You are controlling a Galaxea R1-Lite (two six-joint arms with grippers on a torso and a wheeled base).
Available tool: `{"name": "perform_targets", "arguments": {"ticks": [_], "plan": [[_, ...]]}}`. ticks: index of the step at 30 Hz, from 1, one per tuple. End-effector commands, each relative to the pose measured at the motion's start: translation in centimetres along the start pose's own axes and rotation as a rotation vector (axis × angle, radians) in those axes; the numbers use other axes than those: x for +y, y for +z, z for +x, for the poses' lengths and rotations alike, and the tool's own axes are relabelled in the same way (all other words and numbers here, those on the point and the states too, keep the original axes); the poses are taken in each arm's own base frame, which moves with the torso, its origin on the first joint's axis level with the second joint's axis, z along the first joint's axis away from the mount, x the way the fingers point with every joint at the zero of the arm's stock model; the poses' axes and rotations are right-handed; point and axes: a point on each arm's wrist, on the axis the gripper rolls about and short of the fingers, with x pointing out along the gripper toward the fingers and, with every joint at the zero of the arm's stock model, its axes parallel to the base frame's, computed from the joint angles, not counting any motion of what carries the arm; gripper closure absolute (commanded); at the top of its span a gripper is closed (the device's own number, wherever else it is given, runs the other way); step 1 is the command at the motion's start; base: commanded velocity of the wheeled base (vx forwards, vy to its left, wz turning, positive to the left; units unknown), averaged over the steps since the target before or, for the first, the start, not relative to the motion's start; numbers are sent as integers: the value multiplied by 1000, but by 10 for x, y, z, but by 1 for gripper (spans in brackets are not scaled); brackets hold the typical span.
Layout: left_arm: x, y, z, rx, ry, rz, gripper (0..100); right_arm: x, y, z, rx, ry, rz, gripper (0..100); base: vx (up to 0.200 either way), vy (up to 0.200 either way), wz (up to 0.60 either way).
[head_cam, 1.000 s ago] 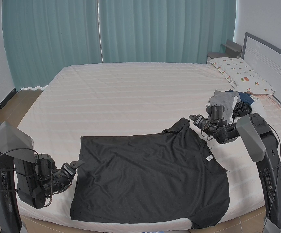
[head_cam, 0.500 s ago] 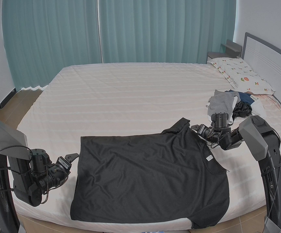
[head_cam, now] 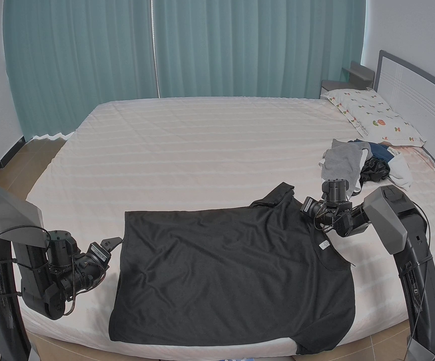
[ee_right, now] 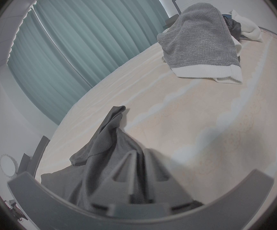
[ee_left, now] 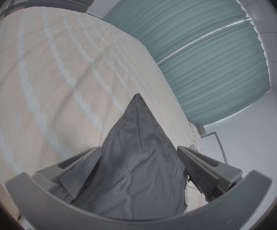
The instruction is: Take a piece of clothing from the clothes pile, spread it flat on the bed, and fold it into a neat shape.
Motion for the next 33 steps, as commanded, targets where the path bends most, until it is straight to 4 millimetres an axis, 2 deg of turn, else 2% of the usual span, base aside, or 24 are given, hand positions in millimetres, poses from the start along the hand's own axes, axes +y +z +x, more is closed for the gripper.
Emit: {"name": "perform_targets", "arguments": {"ticks": [1,5,6,8,12,16,20,23,25,29,33], "plan": [[-3,3,0,-21,-13,1,0,-7,3,1,-11,-12,15,100,0,0,0],[-5,5,1,-53,-9,5,0,-11,13,-1,-54,-11,33,100,0,0,0],[-6,6,4,-70,-13,6,0,-13,23,-4,-94,-13,45,100,0,0,0],[-8,8,8,-89,-18,11,0,-15,28,-6,-109,-20,55,100,0,0,0],[-15,16,19,-143,-41,51,0,-22,30,-7,-117,-33,62,100,0,0,0],[-24,28,43,-185,-3,147,0,-22,30,-7,-141,-51,62,100,0,0,0],[-38,42,65,-203,7,154,0,-22,24,-10,-142,-60,61,100,0,0,0],[-40,44,79,-189,14,156,0,-20,22,-14,-141,-54,57,100,0,0,0],[-42,46,102,-179,23,163,0,-18,22,-20,-153,-44,55,100,0,0,0],[-49,50,123,-177,12,167,0,-17,24,-24,-169,-34,56,100,0,0,0],[-52,53,153,-175,5,171,0,-20,27,-25,-188,-33,59,100,0,0,0]]}}
